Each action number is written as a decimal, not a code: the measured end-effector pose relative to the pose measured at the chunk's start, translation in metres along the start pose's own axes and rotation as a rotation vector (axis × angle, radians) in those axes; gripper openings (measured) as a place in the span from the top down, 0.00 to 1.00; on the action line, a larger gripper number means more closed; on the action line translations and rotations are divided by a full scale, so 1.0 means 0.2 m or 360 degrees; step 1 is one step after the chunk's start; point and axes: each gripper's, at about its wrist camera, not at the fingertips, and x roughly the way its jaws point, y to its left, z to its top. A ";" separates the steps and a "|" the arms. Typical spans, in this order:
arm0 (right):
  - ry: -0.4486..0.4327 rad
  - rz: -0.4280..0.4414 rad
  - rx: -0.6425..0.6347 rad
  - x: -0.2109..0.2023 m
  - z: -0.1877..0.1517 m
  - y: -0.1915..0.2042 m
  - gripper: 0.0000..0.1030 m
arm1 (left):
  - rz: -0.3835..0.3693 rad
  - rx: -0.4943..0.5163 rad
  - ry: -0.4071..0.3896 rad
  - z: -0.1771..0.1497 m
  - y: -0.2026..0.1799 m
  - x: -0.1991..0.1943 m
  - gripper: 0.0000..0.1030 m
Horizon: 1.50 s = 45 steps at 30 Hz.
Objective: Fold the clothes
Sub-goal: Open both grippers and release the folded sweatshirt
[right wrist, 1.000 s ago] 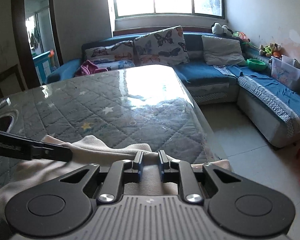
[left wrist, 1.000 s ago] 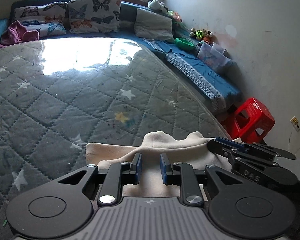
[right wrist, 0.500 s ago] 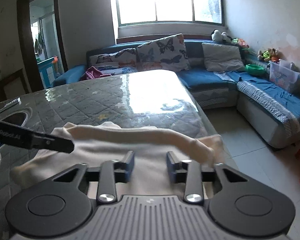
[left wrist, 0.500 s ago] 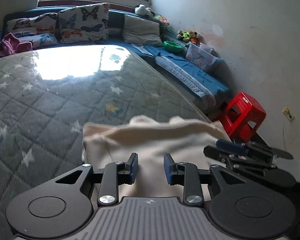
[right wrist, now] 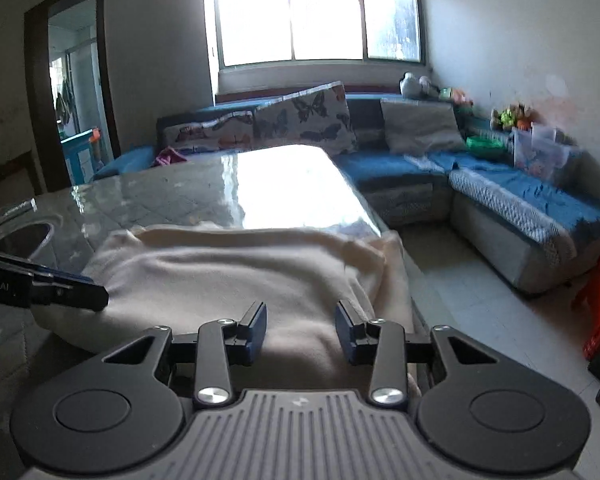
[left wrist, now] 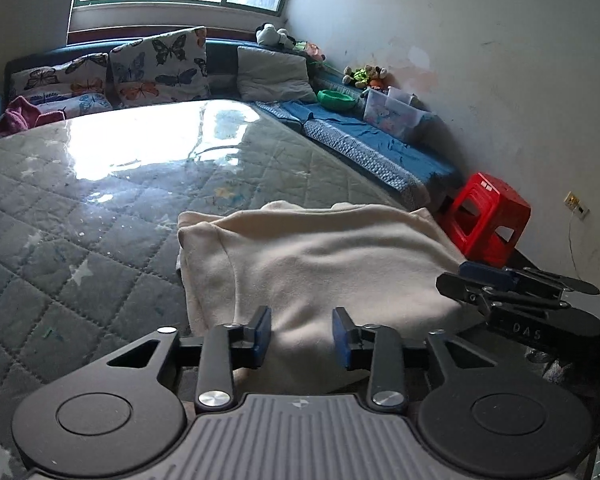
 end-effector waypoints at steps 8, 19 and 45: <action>-0.0013 0.0158 -0.0102 -0.01 -0.01 0.19 0.60 | 0.0017 -0.0027 -0.0005 -0.07 0.03 -0.04 0.58; -0.0045 0.0157 -0.0169 -0.03 -0.02 0.31 0.53 | 0.0061 -0.0098 -0.0042 -0.08 0.08 -0.09 0.57; 0.0006 0.0225 -0.0273 0.06 -0.02 0.51 0.31 | 0.0183 -0.0248 0.0006 -0.14 0.23 -0.16 0.30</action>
